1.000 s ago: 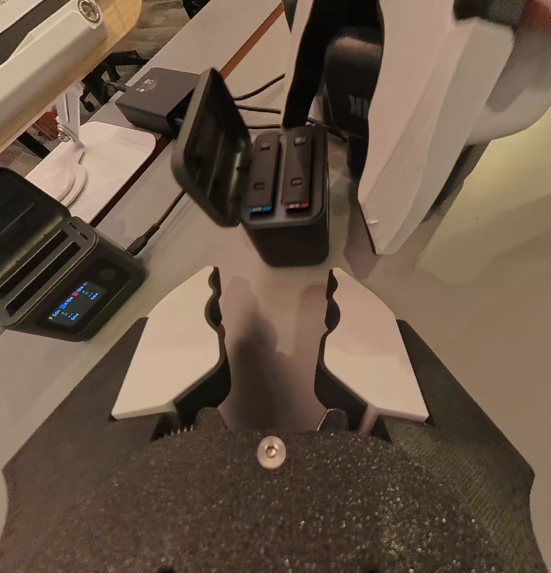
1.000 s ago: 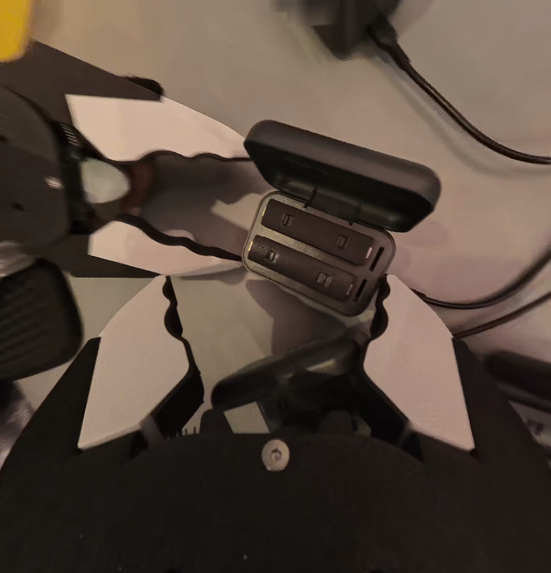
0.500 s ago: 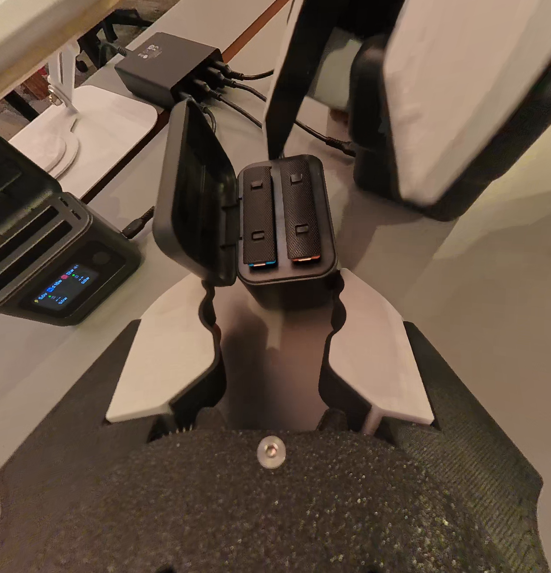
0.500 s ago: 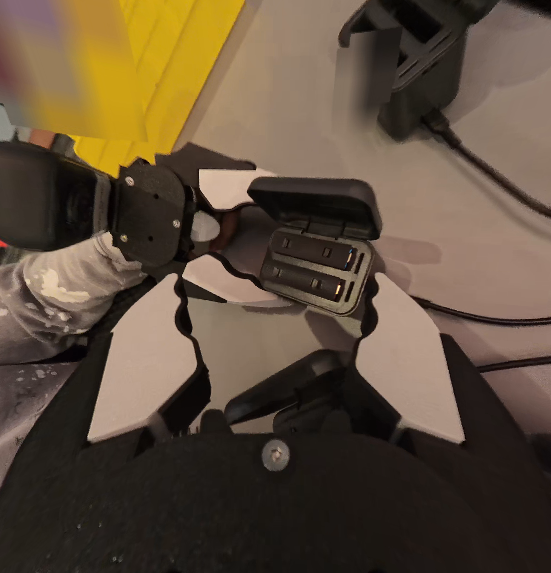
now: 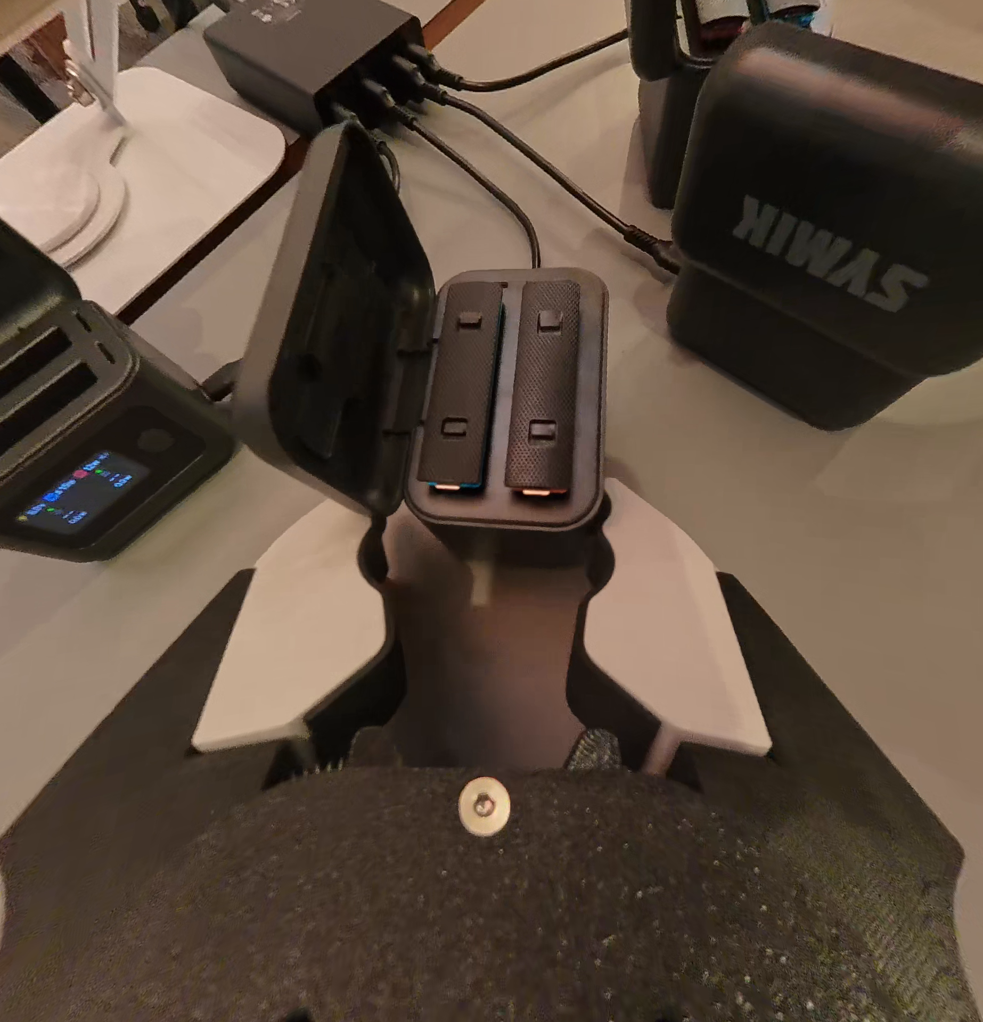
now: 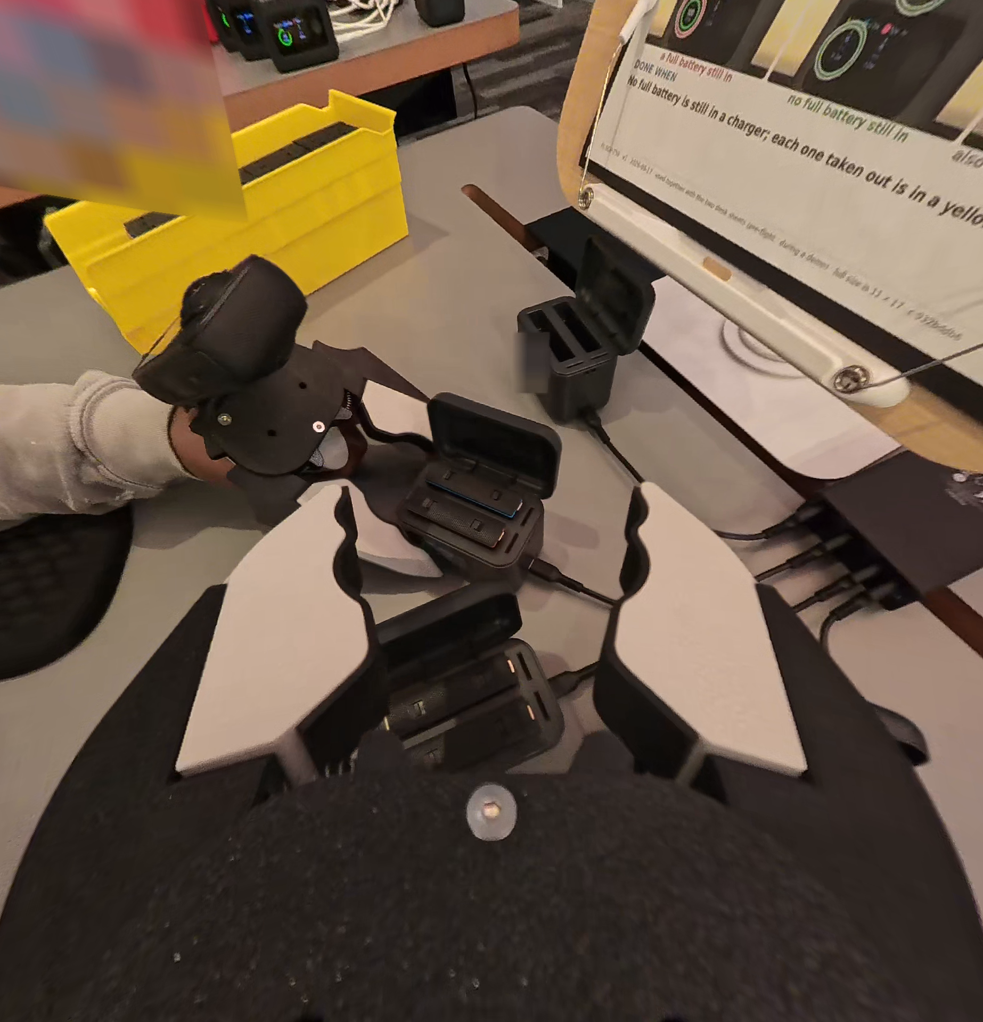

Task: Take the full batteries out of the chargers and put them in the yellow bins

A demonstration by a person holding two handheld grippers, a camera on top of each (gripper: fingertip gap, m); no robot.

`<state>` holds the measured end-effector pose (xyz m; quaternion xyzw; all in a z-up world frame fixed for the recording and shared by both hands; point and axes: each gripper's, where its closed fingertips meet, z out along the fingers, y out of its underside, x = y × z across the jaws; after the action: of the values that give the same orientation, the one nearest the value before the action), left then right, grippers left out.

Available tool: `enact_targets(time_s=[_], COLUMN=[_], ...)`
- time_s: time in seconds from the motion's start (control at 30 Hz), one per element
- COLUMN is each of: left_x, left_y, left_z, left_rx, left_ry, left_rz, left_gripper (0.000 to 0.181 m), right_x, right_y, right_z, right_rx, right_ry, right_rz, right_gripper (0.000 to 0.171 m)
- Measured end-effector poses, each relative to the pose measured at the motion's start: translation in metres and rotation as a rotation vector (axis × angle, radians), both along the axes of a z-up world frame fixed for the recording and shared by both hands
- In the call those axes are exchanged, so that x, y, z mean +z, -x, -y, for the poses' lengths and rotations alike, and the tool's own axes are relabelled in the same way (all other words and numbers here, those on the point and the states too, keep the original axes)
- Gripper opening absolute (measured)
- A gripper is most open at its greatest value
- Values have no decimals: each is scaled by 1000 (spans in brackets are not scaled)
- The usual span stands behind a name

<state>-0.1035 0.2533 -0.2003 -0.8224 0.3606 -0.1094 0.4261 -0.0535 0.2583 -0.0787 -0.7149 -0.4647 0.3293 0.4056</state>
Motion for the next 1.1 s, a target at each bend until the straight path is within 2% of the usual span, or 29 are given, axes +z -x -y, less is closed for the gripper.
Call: enact_targets(time_s=[0.03,0.07,0.23,0.4,0.67,0.83,1.1], left_x=[0,0,0,0,1,1,0], left_y=[-1,-1,4,19,26,26,26], left_z=[1,0,1,-3,-6,-6,-6], left_rx=[-6,2,-46,-91,-130,-129,-132], left_ry=[8,1,11,1,8,9,12], left_rz=[5,0,4,3,12,13,14], left_gripper=[60,57,57,57,57,57,57], right_x=[0,0,-13,-26,-52,-61,-68], right_y=[0,1,4,14,40,59,72], right_z=[0,0,2,7,6,8,-10], right_rx=[3,8,102,293,548,629,650], right_ry=[-14,-28,-145,-230,-299,-320,-380], right_rz=[4,13,191,422,715,784,850], right_gripper=[92,92,81,64,47,40,27])
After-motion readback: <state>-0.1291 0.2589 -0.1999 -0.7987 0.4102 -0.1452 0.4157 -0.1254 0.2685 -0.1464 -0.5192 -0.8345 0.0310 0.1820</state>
